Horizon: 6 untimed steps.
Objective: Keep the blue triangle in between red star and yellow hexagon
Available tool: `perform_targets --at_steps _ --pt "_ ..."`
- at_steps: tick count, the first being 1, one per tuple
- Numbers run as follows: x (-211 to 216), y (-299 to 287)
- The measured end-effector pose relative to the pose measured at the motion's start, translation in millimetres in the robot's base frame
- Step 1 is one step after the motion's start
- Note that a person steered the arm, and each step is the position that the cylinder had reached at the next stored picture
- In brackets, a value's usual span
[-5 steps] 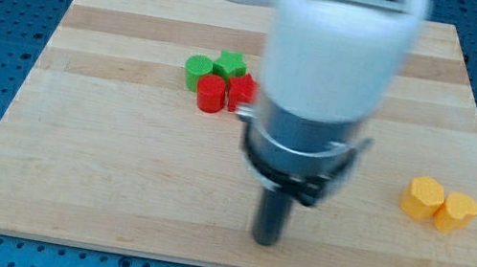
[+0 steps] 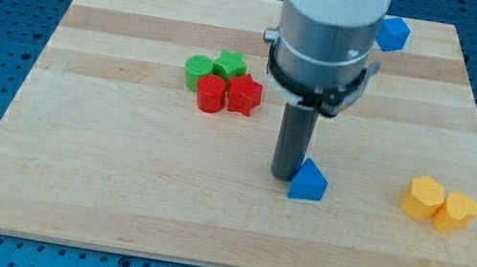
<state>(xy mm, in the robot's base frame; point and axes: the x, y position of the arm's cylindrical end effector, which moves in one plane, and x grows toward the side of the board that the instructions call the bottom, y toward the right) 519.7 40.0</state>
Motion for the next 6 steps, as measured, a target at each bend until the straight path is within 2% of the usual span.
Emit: perform_targets --at_steps 2,3,6 --pt "62 -2" --pt "65 16" --pt "-39 21"
